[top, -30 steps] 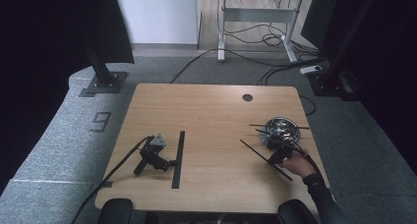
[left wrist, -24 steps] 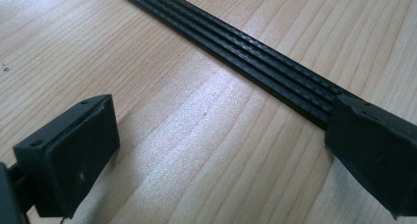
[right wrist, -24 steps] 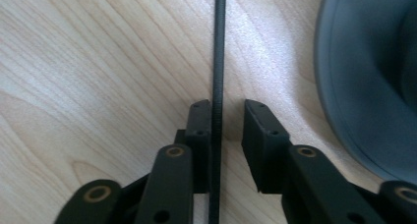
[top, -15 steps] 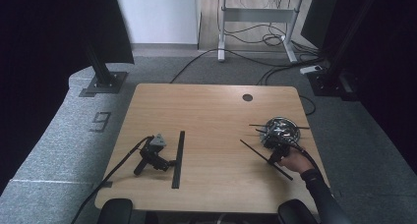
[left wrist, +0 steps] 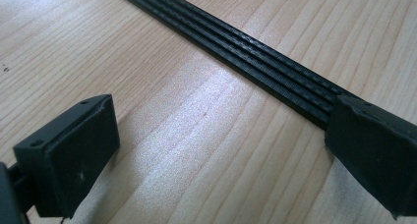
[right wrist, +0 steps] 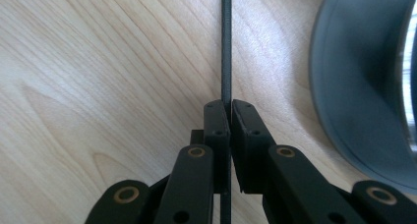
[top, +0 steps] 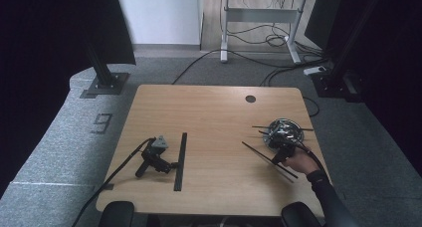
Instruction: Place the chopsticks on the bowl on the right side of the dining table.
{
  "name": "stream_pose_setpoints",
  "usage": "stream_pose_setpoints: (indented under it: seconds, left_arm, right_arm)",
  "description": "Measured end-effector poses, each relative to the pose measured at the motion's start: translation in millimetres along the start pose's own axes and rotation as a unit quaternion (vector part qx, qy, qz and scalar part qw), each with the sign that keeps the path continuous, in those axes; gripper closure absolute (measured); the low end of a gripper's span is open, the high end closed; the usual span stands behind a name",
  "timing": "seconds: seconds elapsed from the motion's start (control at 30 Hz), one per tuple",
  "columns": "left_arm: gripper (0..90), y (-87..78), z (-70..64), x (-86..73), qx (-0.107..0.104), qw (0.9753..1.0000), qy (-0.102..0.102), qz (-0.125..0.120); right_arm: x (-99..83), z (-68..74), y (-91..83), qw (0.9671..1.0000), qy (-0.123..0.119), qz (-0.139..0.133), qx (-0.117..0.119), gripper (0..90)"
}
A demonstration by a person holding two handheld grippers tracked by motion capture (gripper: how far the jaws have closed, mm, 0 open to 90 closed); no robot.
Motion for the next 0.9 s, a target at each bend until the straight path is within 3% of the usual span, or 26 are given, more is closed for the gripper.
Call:
stream_pose_setpoints:
  seconds: [0.9]
  left_arm:
    - [0.0,0.0,0.1,0.0,0.0,1.0,0.0,0.0]
  right_arm:
    - [21.6,-5.7,-43.2,0.9988,0.001,-0.044,-0.02,85.9]
Point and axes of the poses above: each handheld gripper's, and its own axes: y roughly forward along the jaws, x roughly out of its top, z roughly to its left, the point moved 10 cm from there along y, roughly forward along the jaws, and after that the axes turned 7 degrees about -z, right-handed, at the moved point
